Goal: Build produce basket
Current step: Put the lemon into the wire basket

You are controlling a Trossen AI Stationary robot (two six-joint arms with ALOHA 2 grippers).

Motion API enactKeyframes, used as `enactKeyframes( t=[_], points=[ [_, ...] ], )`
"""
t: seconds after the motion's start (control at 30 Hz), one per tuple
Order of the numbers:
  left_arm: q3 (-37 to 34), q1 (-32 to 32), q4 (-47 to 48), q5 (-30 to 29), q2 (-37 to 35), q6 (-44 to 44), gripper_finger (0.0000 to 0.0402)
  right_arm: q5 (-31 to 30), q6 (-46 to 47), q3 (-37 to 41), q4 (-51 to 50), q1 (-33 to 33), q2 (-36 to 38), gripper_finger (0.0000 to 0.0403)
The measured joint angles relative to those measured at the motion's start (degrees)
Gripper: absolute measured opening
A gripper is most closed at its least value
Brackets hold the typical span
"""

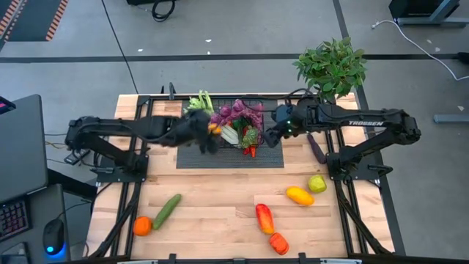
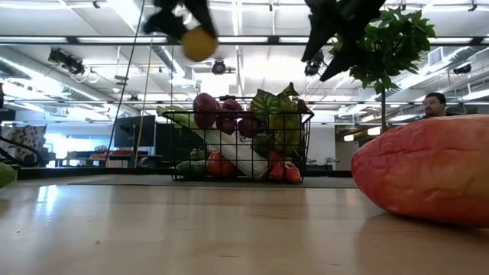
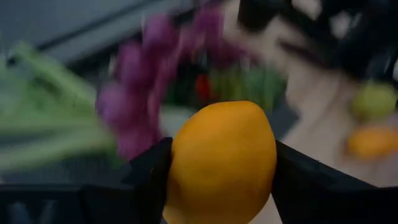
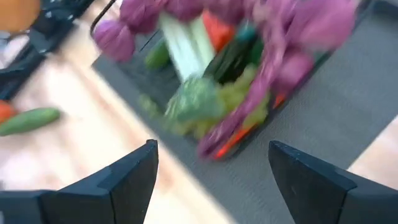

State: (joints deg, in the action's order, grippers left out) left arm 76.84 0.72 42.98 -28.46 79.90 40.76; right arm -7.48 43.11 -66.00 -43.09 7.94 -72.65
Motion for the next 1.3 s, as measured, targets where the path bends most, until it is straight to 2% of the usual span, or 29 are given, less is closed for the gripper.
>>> enactKeyframes(
  t=[0.1, 0.17, 0.27, 0.37, 0.47, 0.6, 0.8, 0.93, 1.07, 1.2, 1.3],
  points=[
    [0.0, -4.4, -8.1, 1.0, 2.2, -5.9, 0.0238, 1.1, 3.0, 0.0, -3.0, -1.4, 0.4, 0.0307],
    [0.0, -7.2, -11.8, 4.0, 3.8, -8.3, 0.0237, 1.1, 3.2, 0.0, -4.4, -2.3, 0.7, 0.0307],
    [0.0, -10.4, -13.1, 9.5, 6.6, -8.1, 0.0235, 1.2, 2.5, 0.0, -5.8, -2.9, 0.8, 0.0307],
    [-0.1, -12.1, -13.3, 10.5, 9.4, -4.4, 0.0239, -0.8, -0.4, 0.0, -5.9, -3.0, 0.9, 0.0307],
    [-0.1, -12.6, -13.4, 11.1, 11.4, 1.5, 0.0242, -3.9, -3.1, 0.0, -5.5, -2.5, 0.9, 0.0307],
    [-0.1, -11.7, -12.8, 12.0, 12.0, 3.7, 0.024, -8.2, -5.4, 0.0, -2.7, -2.1, 0.9, 0.0307],
    [-0.1, -11.8, -13.5, 16.1, 10.9, 12.5, 0.0249, -7.6, -5.8, 0.0, 0.9, -2.2, 0.9, 0.0307],
    [-0.1, -11.7, -12.9, 20.2, 10.6, 12.2, 0.0259, -8.0, -8.1, 0.0, 5.2, -2.2, 0.6, 0.0307],
    [-0.1, -11.7, -12.9, 20.9, 10.5, 5.5, 0.0258, -8.0, -14.3, 0.0, 9.1, -2.1, 0.5, 0.0307],
    [-0.1, -13.3, -13.3, 20.7, 10.5, 4.0, 0.0264, -6.8, -11.0, 0.0, 7.7, -2.1, 0.8, 0.0307],
    [-0.1, -14.7, -14.7, 20.6, 10.5, 2.6, 0.0291, -3.6, -9.0, 0.0, 7.4, -2.5, 0.8, 0.0307]
  ],
)
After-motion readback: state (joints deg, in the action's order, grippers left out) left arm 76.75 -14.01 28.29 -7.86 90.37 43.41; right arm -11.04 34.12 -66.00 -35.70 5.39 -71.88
